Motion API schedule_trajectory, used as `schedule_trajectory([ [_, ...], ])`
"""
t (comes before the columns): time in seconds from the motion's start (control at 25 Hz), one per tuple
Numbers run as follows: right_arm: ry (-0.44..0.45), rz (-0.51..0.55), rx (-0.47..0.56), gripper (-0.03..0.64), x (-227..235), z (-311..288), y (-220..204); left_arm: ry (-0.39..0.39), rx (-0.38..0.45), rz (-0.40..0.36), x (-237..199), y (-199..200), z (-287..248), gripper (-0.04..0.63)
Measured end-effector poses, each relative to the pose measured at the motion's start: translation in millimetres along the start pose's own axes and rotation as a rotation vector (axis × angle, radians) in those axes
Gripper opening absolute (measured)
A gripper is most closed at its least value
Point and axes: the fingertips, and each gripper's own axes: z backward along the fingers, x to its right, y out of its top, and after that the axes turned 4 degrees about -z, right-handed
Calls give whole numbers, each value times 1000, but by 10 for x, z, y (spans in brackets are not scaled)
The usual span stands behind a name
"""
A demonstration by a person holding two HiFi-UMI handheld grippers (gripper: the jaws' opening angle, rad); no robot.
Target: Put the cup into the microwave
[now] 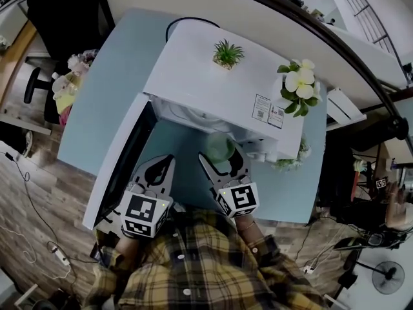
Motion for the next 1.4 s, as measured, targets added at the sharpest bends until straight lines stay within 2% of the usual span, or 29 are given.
schedule_trajectory([
  [0.4,3,11,-6,367,91,-235,-164,-5,-4,9,47,-51,12,-9],
  [0.8,-30,-19,2,367,293,-519,-241,-12,-18,15,152,-109,-8,-9],
  [1.4,-38,44,12,367,329,-889,-342,35,-14,34,71,-128,43,-9],
])
